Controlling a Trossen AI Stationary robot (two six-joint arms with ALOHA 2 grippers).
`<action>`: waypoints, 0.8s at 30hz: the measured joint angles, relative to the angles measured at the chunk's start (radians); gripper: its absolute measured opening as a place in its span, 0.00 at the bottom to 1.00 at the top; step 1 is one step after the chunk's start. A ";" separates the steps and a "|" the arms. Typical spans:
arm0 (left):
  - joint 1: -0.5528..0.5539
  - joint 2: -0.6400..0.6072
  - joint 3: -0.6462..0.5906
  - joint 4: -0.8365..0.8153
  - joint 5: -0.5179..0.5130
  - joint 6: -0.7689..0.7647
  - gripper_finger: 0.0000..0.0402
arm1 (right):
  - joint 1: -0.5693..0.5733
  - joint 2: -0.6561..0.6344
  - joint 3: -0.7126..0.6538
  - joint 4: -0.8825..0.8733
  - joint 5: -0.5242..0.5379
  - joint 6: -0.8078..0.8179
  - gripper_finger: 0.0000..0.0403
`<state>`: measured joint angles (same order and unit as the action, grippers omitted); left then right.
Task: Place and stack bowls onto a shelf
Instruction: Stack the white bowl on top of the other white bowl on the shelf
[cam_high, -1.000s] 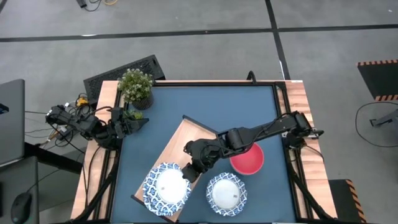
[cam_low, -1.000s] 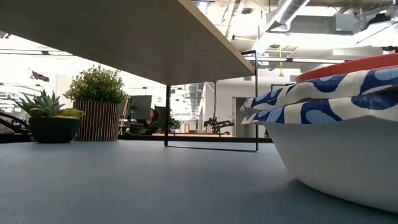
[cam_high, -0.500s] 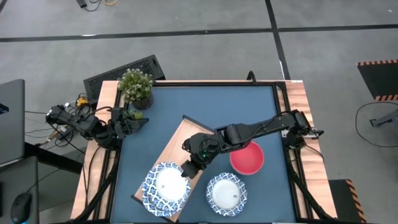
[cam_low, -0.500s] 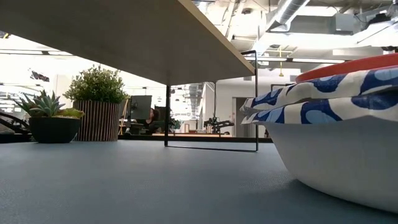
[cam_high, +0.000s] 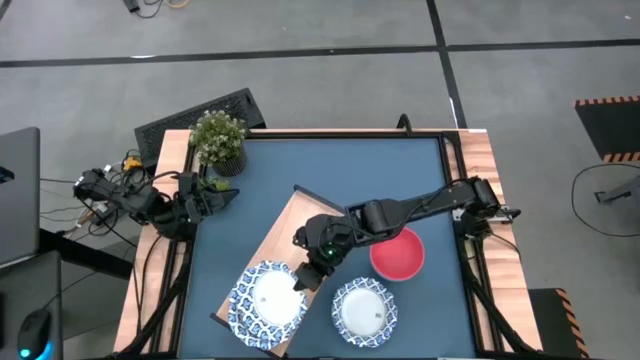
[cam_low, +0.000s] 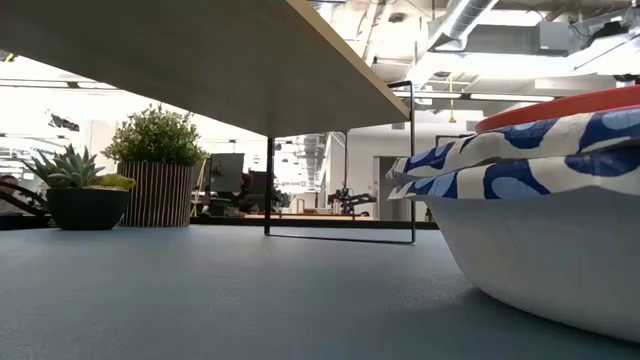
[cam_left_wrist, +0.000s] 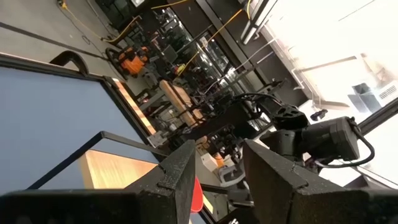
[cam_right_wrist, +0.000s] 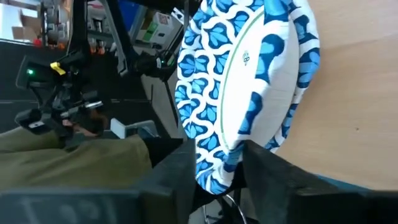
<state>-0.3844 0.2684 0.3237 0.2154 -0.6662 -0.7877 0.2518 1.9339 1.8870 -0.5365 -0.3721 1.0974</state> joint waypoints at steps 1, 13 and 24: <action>0.000 0.000 0.000 0.000 0.000 0.004 0.30 | -0.004 0.000 0.000 0.000 0.000 0.005 0.45; 0.000 0.000 0.000 0.000 0.000 0.018 0.30 | -0.017 -0.002 0.000 -0.109 0.024 0.070 0.53; 0.000 0.000 0.000 -0.004 0.000 0.018 0.30 | -0.017 -0.084 0.000 -0.267 0.182 0.045 0.38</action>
<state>-0.3847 0.2680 0.3237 0.2115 -0.6659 -0.7696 0.2348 1.8502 1.8874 -0.8040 -0.1900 1.1419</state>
